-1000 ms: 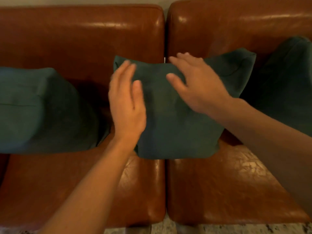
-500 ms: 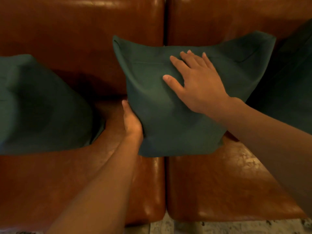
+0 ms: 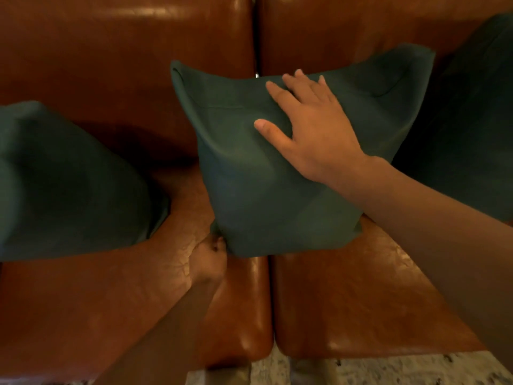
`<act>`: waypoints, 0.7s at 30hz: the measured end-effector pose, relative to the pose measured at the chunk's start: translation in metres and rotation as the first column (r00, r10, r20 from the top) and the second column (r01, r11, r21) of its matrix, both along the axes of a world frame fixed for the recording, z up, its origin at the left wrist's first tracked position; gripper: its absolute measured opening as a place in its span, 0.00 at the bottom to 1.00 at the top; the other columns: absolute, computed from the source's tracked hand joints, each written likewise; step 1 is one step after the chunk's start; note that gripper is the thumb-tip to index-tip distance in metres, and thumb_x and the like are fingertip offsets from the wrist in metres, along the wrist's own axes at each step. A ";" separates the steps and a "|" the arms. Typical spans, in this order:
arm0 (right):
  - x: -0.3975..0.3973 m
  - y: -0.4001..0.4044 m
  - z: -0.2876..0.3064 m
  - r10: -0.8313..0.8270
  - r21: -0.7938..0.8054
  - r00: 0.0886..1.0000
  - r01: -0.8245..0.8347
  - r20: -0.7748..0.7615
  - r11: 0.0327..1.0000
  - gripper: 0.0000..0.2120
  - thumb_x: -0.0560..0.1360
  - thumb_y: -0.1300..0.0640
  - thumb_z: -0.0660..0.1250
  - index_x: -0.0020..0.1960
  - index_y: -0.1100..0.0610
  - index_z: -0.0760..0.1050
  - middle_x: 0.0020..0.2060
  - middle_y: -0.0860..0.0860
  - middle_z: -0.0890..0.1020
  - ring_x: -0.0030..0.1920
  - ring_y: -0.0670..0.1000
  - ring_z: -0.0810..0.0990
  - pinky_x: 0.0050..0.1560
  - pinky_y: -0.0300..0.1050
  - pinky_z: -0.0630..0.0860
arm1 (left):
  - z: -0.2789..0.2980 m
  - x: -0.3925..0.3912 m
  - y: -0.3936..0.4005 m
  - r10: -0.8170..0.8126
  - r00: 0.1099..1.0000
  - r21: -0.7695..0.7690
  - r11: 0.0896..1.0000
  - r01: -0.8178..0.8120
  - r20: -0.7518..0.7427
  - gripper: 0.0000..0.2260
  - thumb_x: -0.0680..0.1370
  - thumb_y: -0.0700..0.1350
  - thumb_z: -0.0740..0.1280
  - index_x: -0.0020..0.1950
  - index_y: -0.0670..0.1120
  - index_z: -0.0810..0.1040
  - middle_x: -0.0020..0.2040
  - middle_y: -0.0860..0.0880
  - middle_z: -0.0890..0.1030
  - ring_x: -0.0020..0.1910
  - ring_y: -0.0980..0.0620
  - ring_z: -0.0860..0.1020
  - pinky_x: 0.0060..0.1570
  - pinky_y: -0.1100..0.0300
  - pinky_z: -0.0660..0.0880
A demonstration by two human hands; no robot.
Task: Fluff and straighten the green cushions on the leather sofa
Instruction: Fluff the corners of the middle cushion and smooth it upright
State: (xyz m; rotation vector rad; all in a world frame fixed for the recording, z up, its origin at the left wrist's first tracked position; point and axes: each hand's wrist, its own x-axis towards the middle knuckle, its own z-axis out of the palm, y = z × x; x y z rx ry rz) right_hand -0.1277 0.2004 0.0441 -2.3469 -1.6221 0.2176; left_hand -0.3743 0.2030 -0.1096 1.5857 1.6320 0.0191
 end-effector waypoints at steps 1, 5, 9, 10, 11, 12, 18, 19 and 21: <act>-0.002 -0.003 0.005 0.001 0.078 0.999 0.003 -0.048 0.997 0.29 0.80 0.39 0.53 0.77 0.53 0.60 0.76 0.54 0.63 0.78 0.54 0.54 0.78 0.51 0.45 | 0.009 0.001 -0.001 -0.038 0.999 0.102 0.994 0.041 -0.038 0.12 0.81 0.45 0.59 0.57 0.42 0.79 0.50 0.38 0.82 0.51 0.37 0.80 0.46 0.56 0.71; 0.001 -0.029 0.029 -0.048 0.538 0.988 0.119 -0.144 0.835 0.21 0.81 0.53 0.60 0.70 0.61 0.71 0.69 0.57 0.71 0.74 0.58 0.63 0.77 0.56 0.53 | 0.062 0.030 -0.007 -0.220 0.972 0.568 0.812 0.136 0.082 0.09 0.77 0.46 0.61 0.43 0.43 0.77 0.38 0.44 0.77 0.42 0.41 0.75 0.44 0.50 0.69; 0.043 -0.063 0.029 -0.252 0.778 0.900 0.435 -0.356 0.453 0.16 0.81 0.61 0.57 0.65 0.67 0.72 0.63 0.63 0.75 0.66 0.59 0.72 0.68 0.56 0.67 | 0.133 0.090 -0.006 -0.546 0.822 0.843 0.510 0.172 0.163 0.04 0.77 0.46 0.63 0.46 0.48 0.75 0.42 0.46 0.77 0.44 0.45 0.74 0.47 0.52 0.66; 0.055 -0.066 0.024 -0.252 0.722 0.792 0.611 -0.556 0.324 0.17 0.82 0.59 0.56 0.66 0.66 0.72 0.63 0.61 0.75 0.66 0.56 0.73 0.69 0.54 0.68 | 0.147 0.109 -0.003 -0.604 0.781 0.864 0.468 0.188 0.157 0.06 0.77 0.47 0.63 0.48 0.47 0.78 0.44 0.45 0.78 0.46 0.45 0.74 0.49 0.53 0.66; 0.063 -0.066 0.018 -0.199 0.570 0.605 0.795 -0.770 0.208 0.19 0.83 0.56 0.54 0.68 0.64 0.71 0.64 0.58 0.76 0.66 0.52 0.74 0.70 0.51 0.67 | 0.158 0.129 -0.001 -0.659 0.739 0.878 0.428 0.214 0.141 0.09 0.77 0.47 0.64 0.52 0.44 0.79 0.48 0.44 0.79 0.48 0.45 0.75 0.51 0.53 0.66; 0.068 -0.064 0.009 -0.120 0.366 0.385 0.918 -0.915 0.154 0.20 0.84 0.52 0.52 0.69 0.61 0.71 0.66 0.55 0.76 0.67 0.50 0.74 0.71 0.49 0.67 | 0.168 0.148 0.002 -0.705 0.699 0.881 0.401 0.252 0.120 0.13 0.77 0.48 0.64 0.56 0.43 0.80 0.52 0.43 0.79 0.52 0.45 0.75 0.53 0.53 0.68; 0.031 -0.094 -0.116 -0.421 -0.284 -0.099 0.871 -0.901 0.401 0.31 0.80 0.35 0.48 0.70 0.54 0.72 0.67 0.51 0.76 0.69 0.51 0.72 0.72 0.50 0.66 | 0.161 0.204 0.016 -0.731 0.606 0.639 0.310 0.704 -0.313 0.30 0.80 0.61 0.54 0.77 0.45 0.61 0.77 0.45 0.62 0.77 0.47 0.58 0.76 0.53 0.50; 0.019 -0.107 -0.136 -0.465 -0.386 -0.190 0.845 -0.864 0.371 0.32 0.79 0.34 0.48 0.71 0.54 0.71 0.69 0.52 0.74 0.70 0.53 0.71 0.72 0.51 0.65 | 0.155 0.201 0.018 -0.709 0.611 0.622 0.311 0.719 -0.351 0.30 0.80 0.62 0.53 0.77 0.46 0.61 0.77 0.45 0.62 0.77 0.48 0.57 0.76 0.52 0.49; -0.002 -0.132 -0.168 -0.542 -0.561 -0.331 0.756 -0.773 0.337 0.33 0.78 0.33 0.49 0.73 0.54 0.69 0.70 0.52 0.72 0.72 0.55 0.68 0.73 0.52 0.62 | 0.148 0.195 0.020 -0.691 0.631 0.634 0.320 0.704 -0.352 0.30 0.80 0.62 0.52 0.76 0.45 0.63 0.76 0.45 0.64 0.77 0.48 0.59 0.77 0.52 0.49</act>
